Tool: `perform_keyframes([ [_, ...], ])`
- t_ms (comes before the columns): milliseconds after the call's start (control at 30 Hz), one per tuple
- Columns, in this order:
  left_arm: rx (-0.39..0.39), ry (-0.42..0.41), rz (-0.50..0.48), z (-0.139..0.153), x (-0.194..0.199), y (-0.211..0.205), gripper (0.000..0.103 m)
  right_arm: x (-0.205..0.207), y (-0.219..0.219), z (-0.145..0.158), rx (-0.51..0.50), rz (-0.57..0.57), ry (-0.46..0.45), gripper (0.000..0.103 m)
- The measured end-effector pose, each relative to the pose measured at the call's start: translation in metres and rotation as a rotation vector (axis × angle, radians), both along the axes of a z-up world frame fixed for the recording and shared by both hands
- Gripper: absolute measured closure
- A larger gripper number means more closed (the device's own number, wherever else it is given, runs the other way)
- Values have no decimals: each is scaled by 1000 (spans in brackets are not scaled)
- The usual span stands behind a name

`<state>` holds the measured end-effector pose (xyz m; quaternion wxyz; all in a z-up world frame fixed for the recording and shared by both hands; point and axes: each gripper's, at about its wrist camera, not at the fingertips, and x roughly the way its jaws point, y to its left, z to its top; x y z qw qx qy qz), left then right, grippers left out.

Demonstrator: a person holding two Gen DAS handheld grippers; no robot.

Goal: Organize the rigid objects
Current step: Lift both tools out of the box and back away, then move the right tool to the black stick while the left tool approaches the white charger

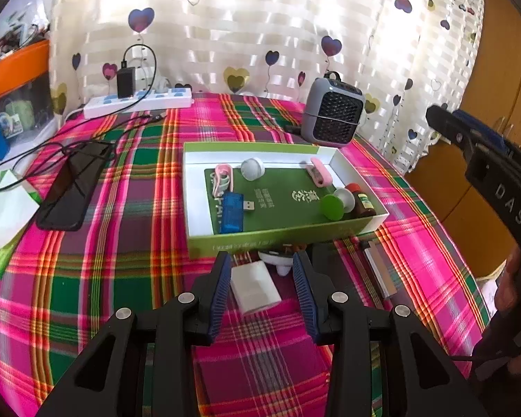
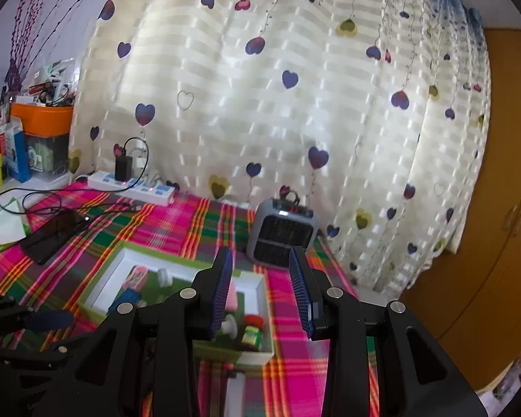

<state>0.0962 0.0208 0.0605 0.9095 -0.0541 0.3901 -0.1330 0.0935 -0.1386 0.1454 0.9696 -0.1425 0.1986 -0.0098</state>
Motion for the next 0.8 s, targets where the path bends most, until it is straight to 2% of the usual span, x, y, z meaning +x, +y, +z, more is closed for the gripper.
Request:
perform_keyframes([
  [267,-6,5,18,-5,-11,8,67,-9,-9,-18,33,-8,61,68],
  [467,-12,23,26,-14,-18,12,67,-15,-14,-43,102,41,169,68],
  [633,-22,50,43,-25,-22,19,67,-18,-19,-68,232,109,298,67],
  [800,-33,63,57,-31,-23,26,67,-20,-14,-84,282,154,362,67],
])
